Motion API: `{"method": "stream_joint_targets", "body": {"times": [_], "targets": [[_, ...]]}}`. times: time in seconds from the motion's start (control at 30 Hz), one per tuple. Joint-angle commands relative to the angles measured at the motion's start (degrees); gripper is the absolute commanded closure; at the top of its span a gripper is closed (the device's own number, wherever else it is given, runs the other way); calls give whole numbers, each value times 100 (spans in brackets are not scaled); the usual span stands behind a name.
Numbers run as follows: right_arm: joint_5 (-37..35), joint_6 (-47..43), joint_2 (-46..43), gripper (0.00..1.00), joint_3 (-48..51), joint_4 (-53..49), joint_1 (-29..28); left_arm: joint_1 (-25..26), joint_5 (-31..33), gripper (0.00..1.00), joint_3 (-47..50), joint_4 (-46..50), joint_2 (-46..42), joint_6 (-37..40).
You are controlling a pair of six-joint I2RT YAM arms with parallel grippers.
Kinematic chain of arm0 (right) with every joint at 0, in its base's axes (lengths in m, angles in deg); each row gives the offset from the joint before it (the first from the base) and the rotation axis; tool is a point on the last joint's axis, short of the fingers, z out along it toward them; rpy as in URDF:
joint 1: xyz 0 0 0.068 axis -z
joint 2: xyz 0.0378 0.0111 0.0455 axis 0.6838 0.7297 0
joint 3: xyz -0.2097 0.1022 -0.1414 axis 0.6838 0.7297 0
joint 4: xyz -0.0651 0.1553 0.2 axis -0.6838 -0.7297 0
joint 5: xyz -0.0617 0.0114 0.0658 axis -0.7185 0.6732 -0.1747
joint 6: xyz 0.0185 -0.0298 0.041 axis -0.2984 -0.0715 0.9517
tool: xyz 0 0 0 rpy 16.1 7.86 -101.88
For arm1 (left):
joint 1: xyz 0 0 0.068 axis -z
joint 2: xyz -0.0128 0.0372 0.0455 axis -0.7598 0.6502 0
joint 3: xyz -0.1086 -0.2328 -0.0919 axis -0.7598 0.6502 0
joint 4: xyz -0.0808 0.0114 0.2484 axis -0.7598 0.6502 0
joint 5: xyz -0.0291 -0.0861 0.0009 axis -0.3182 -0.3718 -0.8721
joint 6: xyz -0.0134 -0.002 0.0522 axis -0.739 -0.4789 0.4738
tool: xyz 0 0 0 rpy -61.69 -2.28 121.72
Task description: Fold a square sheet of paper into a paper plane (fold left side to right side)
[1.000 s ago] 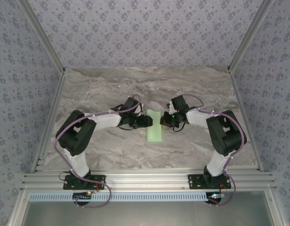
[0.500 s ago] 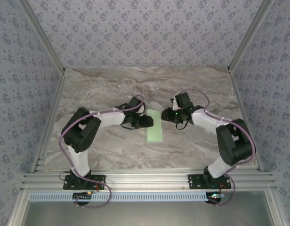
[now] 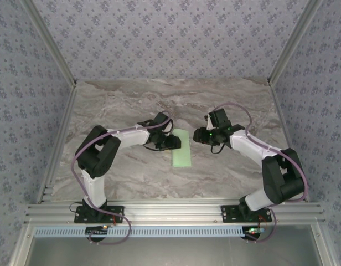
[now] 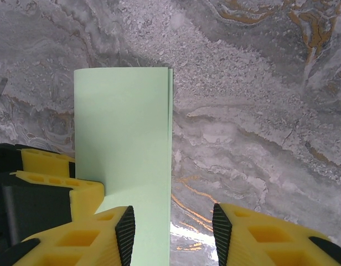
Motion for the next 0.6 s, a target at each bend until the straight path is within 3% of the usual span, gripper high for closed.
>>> {"method": "stream_joint_targets", "body": {"times": [0.0,0.57], "targets": [[45,-120,-87,54,37,-177,1,107,127,49,-72,115,353,130],[112,-134,-81,54,15,-220,-70,143,178,47,-311,420,574,165]]}}
